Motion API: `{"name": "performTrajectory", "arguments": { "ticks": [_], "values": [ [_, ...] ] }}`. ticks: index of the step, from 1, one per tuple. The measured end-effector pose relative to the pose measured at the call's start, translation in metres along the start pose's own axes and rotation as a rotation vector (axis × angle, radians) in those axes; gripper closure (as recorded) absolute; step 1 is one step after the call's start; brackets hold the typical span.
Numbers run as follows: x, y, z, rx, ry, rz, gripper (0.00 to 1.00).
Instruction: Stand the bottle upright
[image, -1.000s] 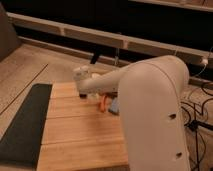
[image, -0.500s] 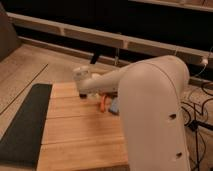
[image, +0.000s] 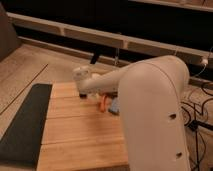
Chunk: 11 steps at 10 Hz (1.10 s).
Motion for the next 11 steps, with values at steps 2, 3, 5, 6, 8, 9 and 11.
{"name": "performTrajectory", "arguments": {
  "ticks": [2, 3, 5, 6, 8, 9, 11],
  "values": [
    [0.0, 0.0, 0.0, 0.0, 0.0, 0.0, 1.0],
    [0.0, 0.0, 0.0, 0.0, 0.0, 0.0, 1.0],
    [0.003, 0.001, 0.001, -0.006, 0.007, 0.005, 1.0],
    [0.005, 0.002, 0.004, -0.021, 0.015, 0.019, 1.0],
    [-0.008, 0.007, 0.012, -0.094, 0.002, 0.121, 1.0],
    [-0.018, 0.011, 0.011, -0.116, -0.016, 0.132, 1.0],
    [-0.02, 0.016, 0.011, -0.127, -0.018, 0.133, 1.0]
  ]
}}
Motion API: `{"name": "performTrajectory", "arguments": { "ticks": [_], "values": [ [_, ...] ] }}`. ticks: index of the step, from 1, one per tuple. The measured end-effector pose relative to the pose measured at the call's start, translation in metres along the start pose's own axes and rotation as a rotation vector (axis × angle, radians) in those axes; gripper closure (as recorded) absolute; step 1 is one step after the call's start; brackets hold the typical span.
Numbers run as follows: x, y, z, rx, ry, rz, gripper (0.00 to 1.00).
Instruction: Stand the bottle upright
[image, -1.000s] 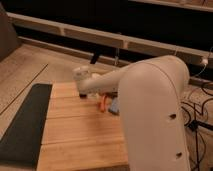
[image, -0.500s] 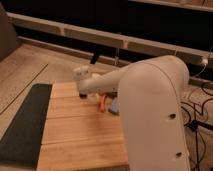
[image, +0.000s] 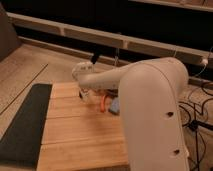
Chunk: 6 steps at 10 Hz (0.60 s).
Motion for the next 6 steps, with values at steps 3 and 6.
{"name": "performTrajectory", "arguments": {
  "ticks": [3, 6],
  "values": [
    [-0.0002, -0.0008, -0.0001, 0.001, -0.001, 0.0, 1.0],
    [-0.0001, -0.0004, 0.0, 0.001, 0.0, 0.0, 1.0]
  ]
}}
